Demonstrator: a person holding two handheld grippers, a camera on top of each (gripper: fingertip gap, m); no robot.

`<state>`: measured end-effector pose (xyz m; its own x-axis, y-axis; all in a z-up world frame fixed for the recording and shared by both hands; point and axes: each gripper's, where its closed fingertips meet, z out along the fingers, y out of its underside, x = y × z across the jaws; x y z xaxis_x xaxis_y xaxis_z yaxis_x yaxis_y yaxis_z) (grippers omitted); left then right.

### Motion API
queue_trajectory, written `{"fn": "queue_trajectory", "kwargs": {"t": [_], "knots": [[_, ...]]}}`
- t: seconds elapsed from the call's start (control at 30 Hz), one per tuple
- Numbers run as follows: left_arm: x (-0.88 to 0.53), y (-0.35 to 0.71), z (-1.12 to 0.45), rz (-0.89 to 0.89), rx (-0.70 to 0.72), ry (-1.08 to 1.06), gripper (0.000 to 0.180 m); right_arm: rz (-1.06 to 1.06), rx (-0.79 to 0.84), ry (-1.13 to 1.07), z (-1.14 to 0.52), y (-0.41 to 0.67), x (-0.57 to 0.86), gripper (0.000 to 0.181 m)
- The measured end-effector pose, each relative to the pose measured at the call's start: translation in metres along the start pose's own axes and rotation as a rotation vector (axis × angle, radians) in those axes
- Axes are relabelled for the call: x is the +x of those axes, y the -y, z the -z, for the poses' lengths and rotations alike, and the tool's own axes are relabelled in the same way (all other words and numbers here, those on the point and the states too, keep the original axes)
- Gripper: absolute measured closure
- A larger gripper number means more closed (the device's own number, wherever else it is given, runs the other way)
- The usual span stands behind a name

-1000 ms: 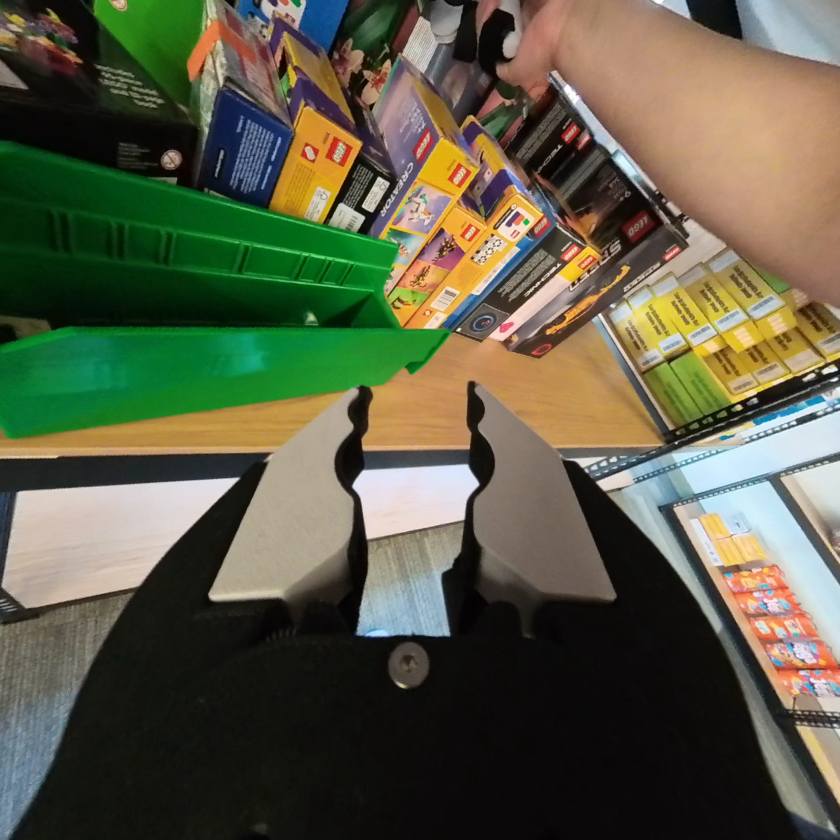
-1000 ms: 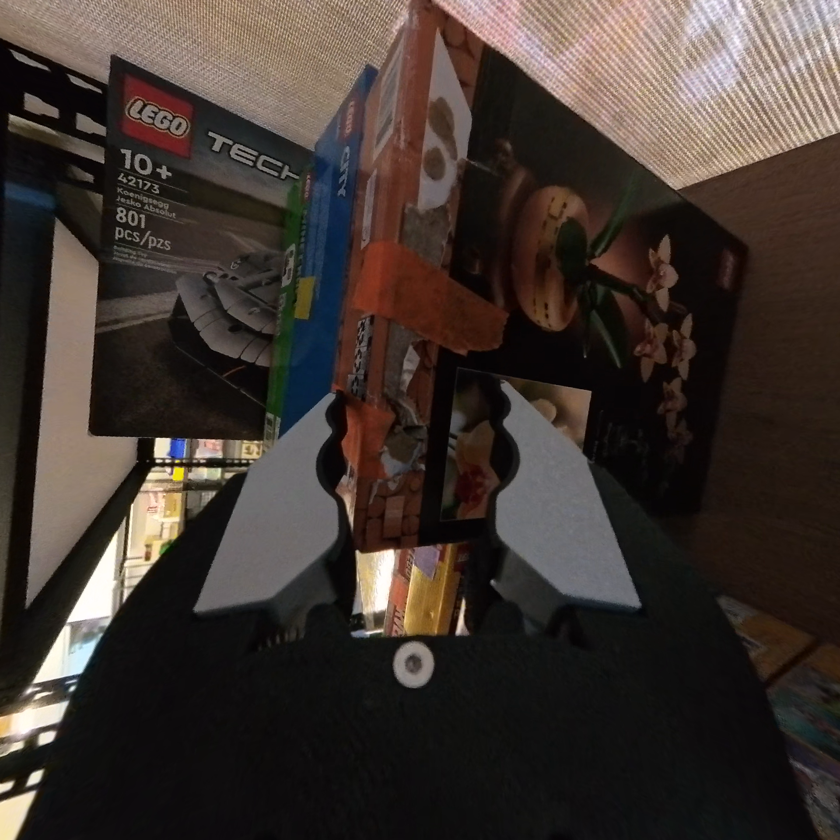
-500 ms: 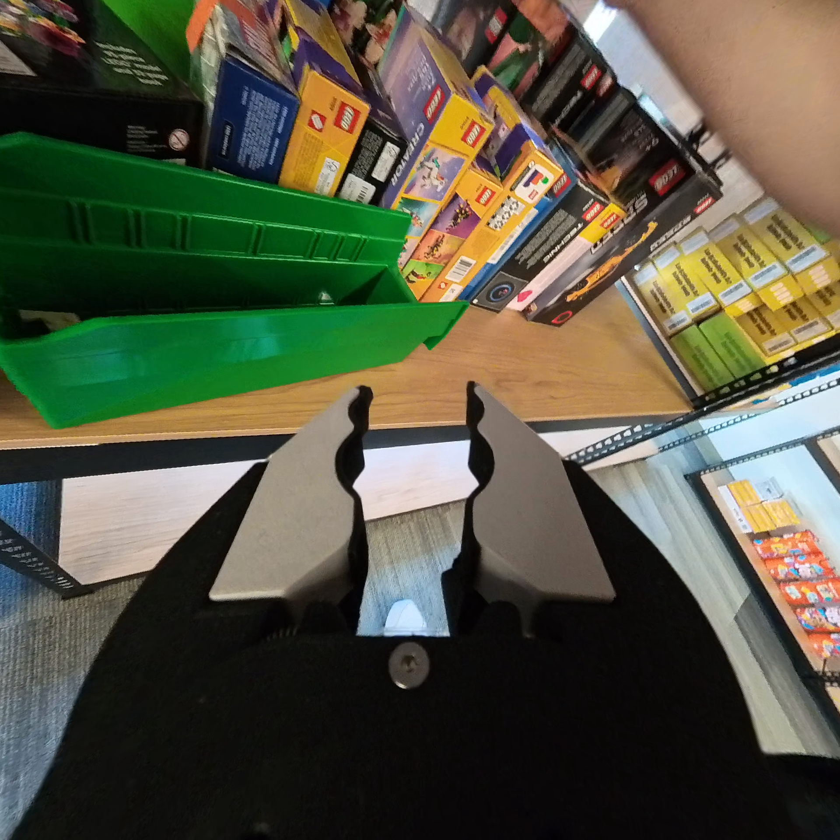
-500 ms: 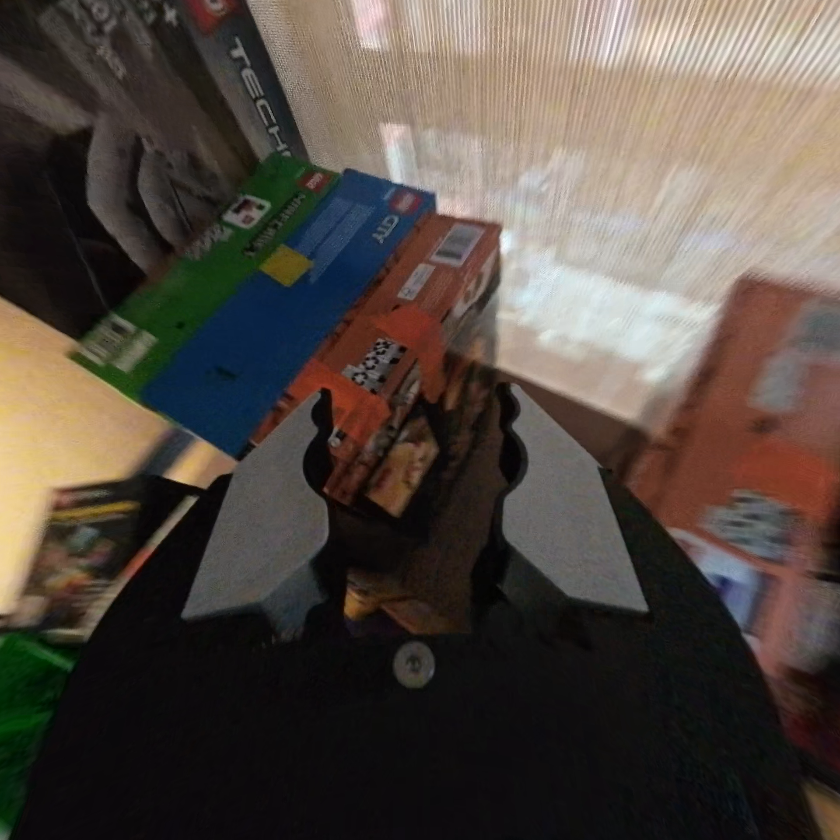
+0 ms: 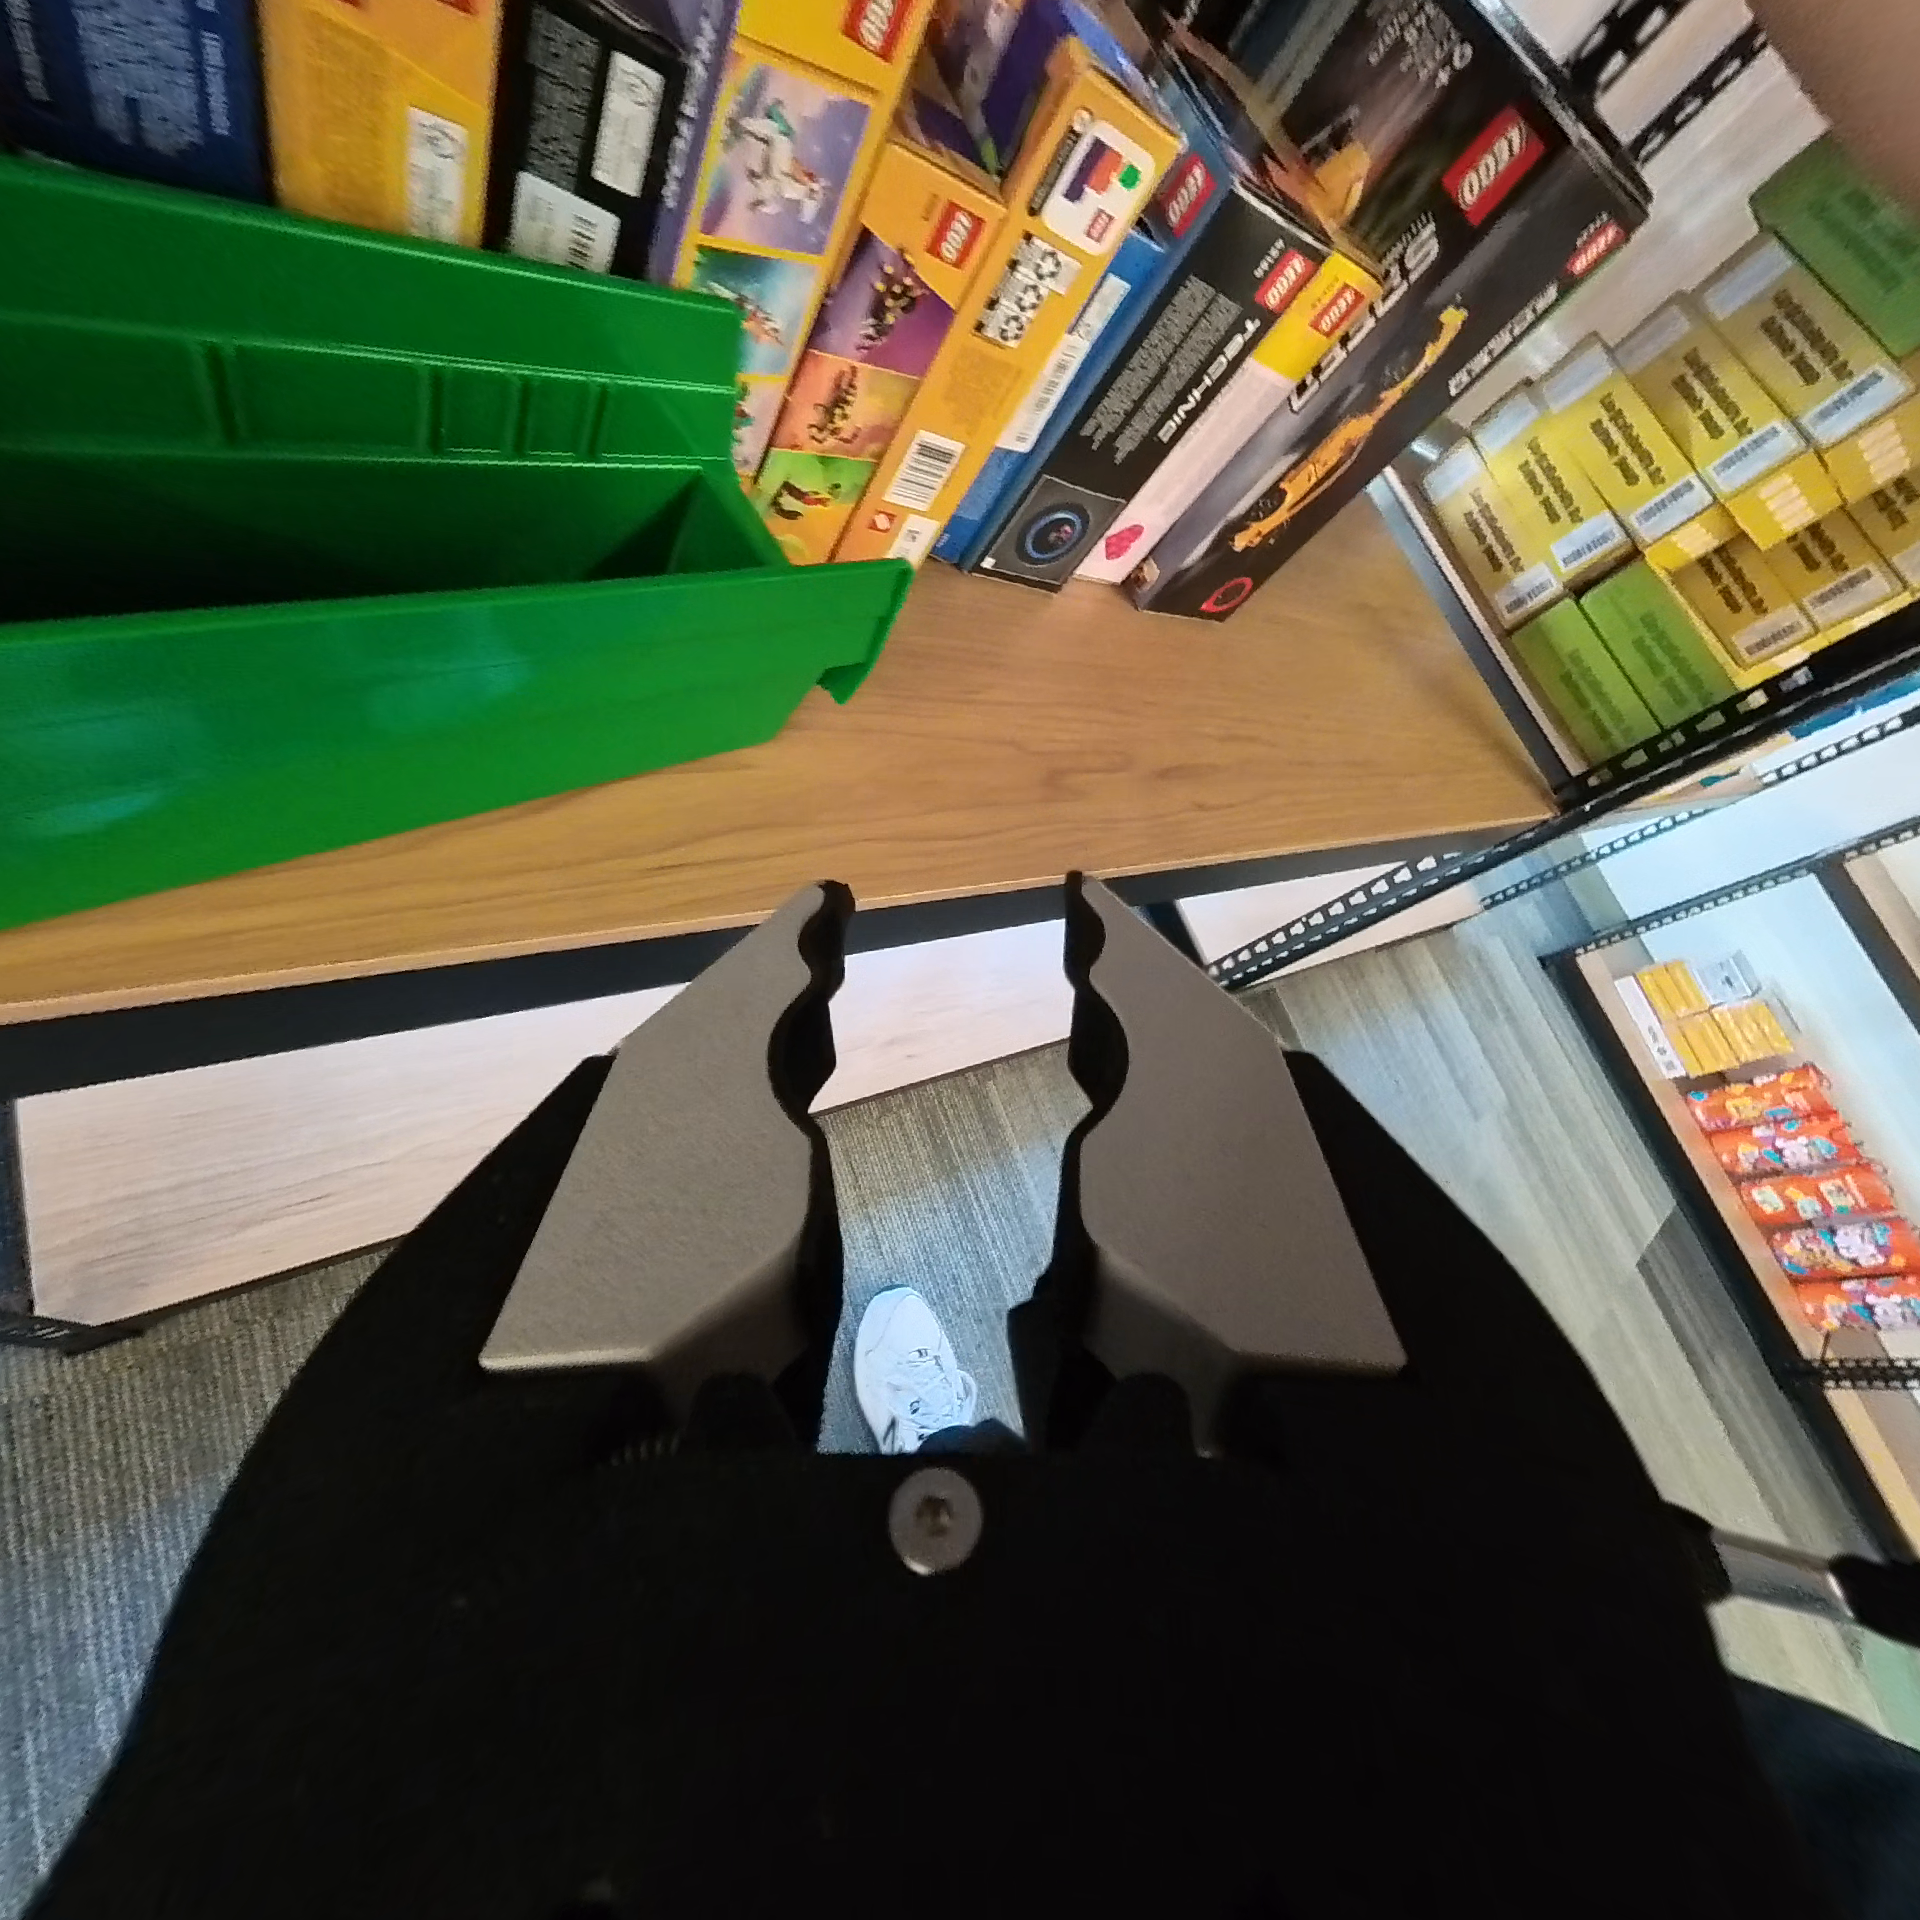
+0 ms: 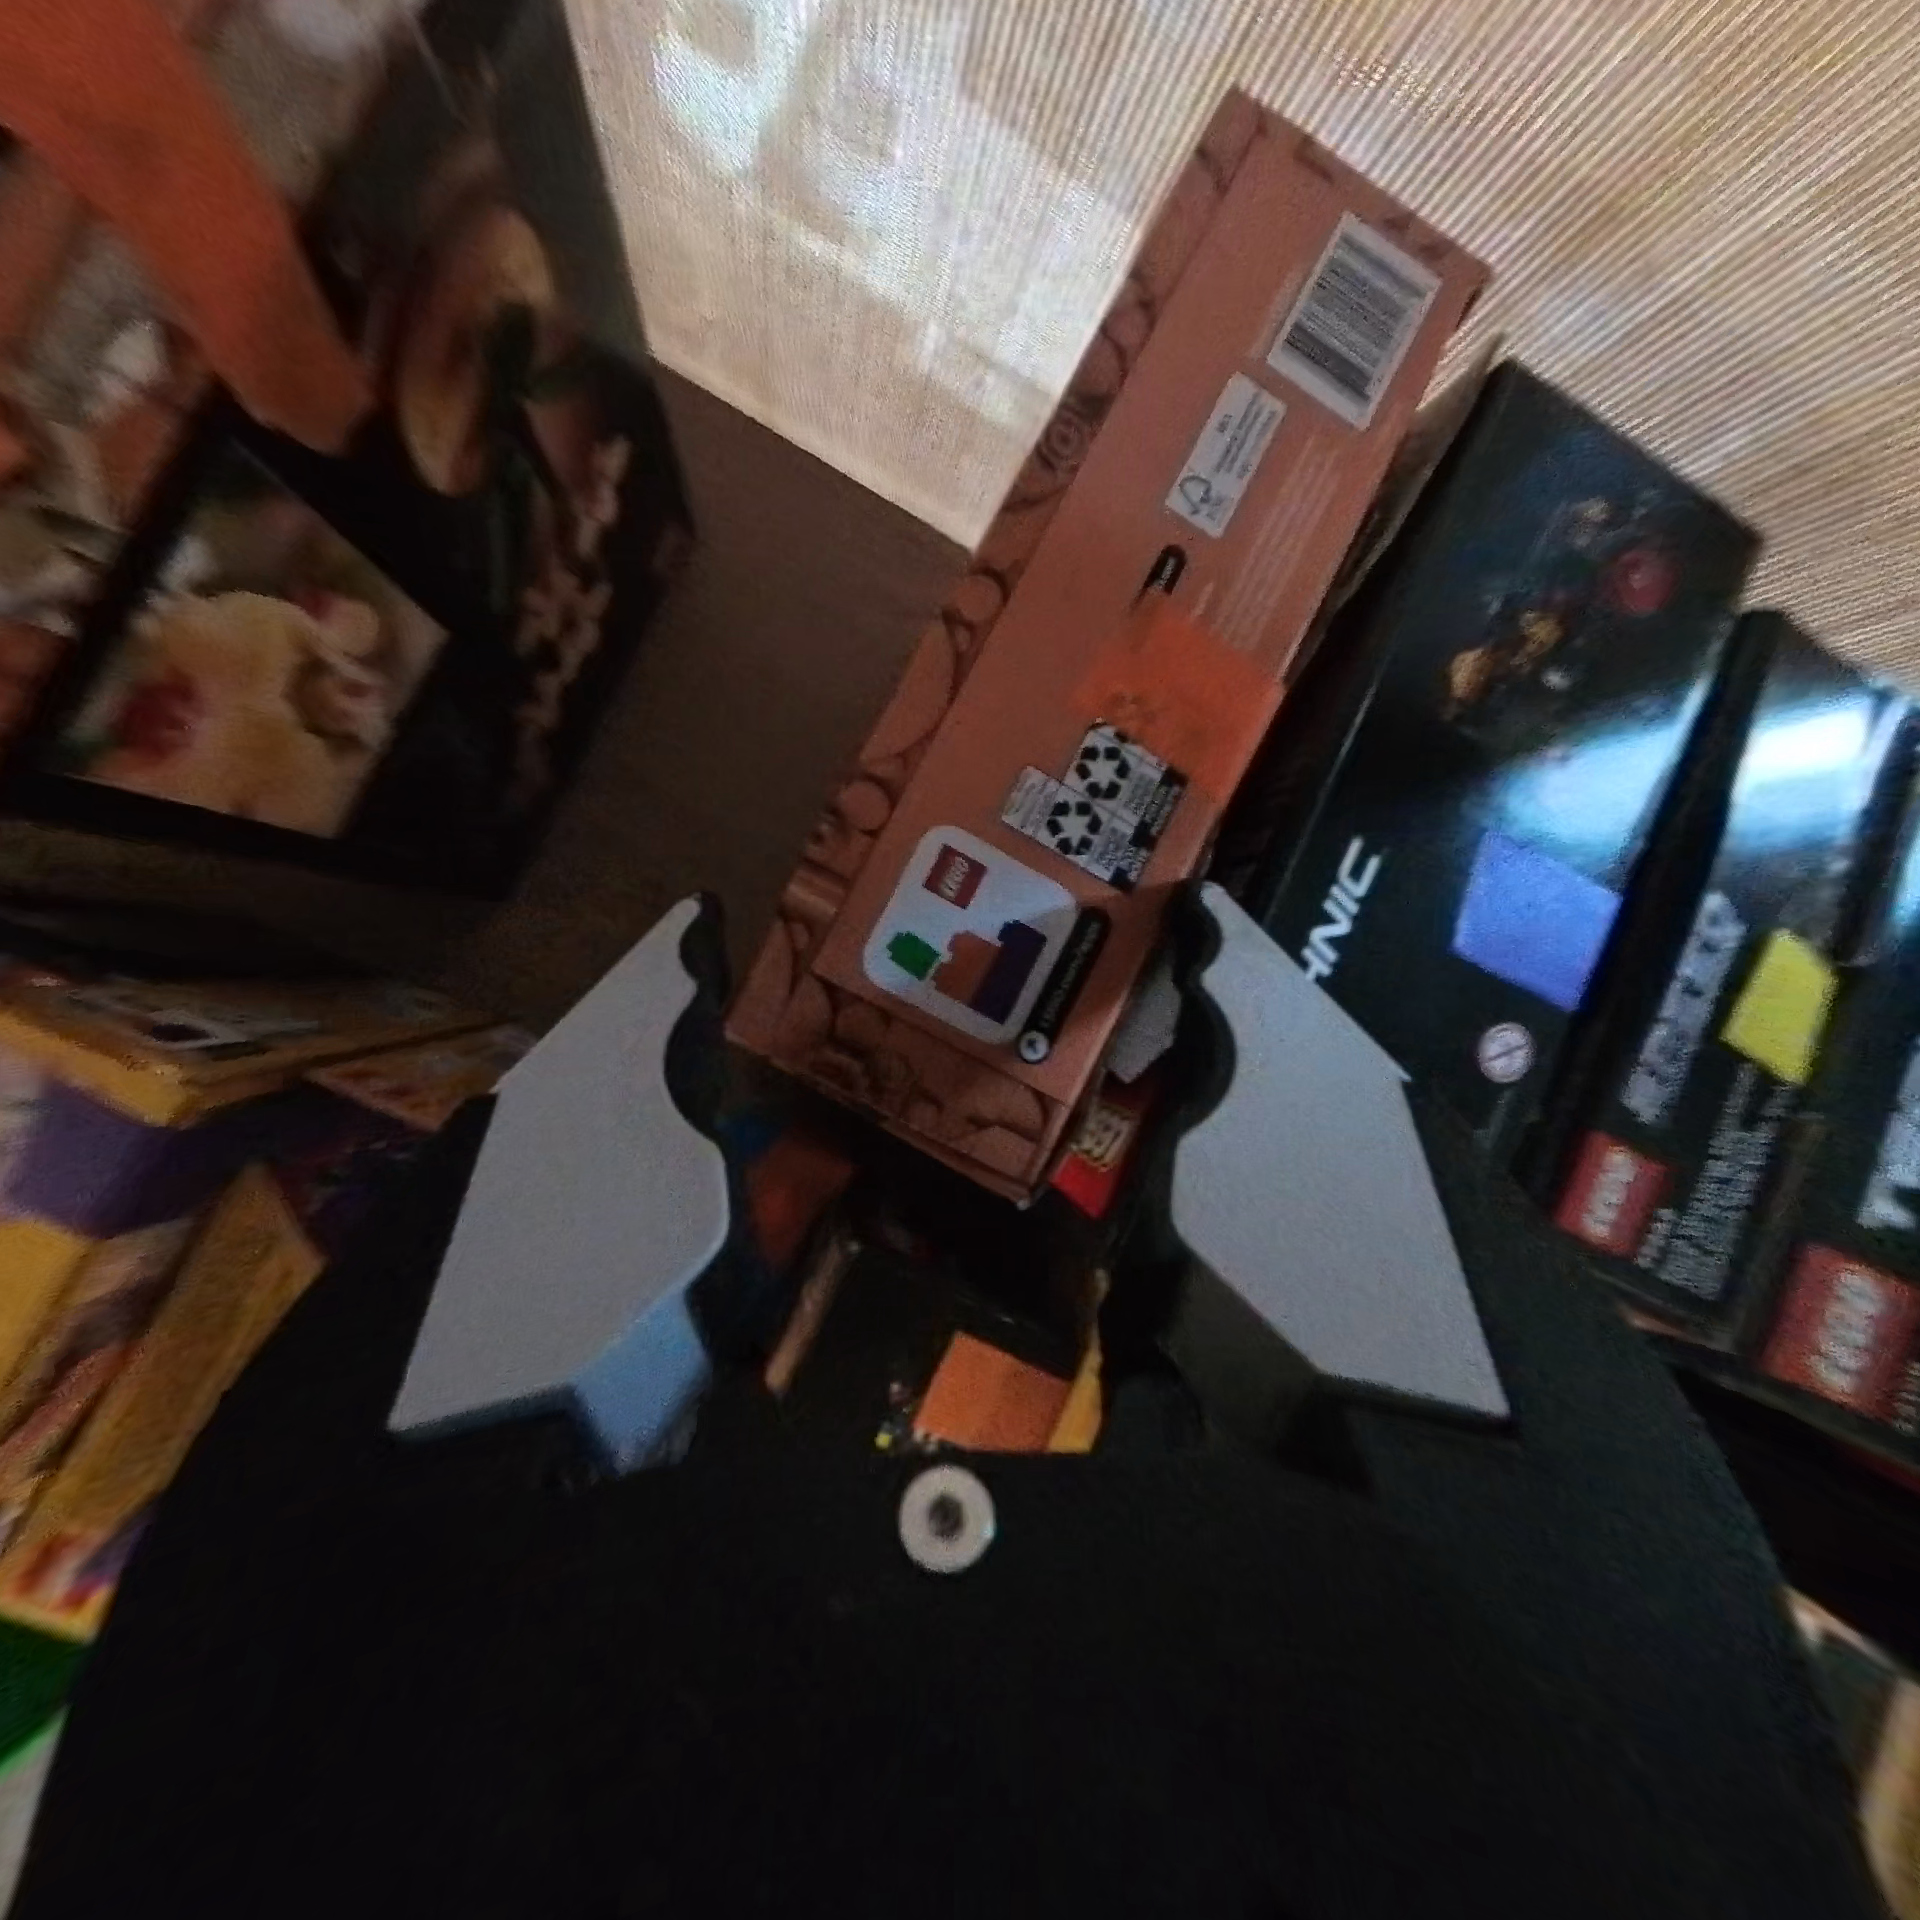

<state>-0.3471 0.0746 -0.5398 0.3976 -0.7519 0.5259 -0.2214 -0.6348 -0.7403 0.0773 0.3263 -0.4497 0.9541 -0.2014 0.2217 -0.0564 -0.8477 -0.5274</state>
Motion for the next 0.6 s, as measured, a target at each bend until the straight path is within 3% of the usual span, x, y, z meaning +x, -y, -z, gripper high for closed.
{"fn": "queue_trajectory", "kwargs": {"t": [0.27, 0.6], "knots": [[0.015, -0.011, -0.010, 0.011, -0.012, -0.024, 0.140, -0.144, -0.077, -0.023, -0.009, 0.012, 0.011, 0.101], [0.013, -0.017, -0.008, 0.040, -0.013, -0.037, 0.142, -0.080, -0.018, 0.012, -0.011, 0.021, -0.004, 0.104]]}}
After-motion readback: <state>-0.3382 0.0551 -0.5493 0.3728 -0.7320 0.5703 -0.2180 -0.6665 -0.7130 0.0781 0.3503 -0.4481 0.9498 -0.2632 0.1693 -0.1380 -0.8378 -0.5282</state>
